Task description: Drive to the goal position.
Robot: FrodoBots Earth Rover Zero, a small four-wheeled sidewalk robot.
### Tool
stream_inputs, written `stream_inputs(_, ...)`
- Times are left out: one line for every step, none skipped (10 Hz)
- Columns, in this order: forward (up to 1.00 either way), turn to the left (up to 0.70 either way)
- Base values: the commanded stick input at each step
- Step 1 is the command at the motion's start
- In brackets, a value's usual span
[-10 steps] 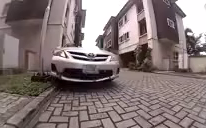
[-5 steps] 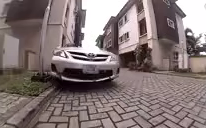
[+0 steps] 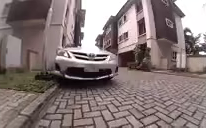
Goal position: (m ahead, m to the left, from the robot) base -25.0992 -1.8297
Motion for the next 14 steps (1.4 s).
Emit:
stream_inputs(0.00, 0.00)
stream_inputs(0.00, 0.00)
stream_inputs(0.00, 0.00)
stream_inputs(0.00, 0.00)
stream_inputs(0.00, 0.00)
stream_inputs(0.00, 0.00)
stream_inputs(0.00, 0.00)
stream_inputs(0.00, 0.00)
stream_inputs(0.00, 0.00)
stream_inputs(0.07, 0.00)
stream_inputs(0.17, 0.00)
stream_inputs(0.46, -0.46)
stream_inputs(0.34, -0.34)
stream_inputs(0.08, -0.08)
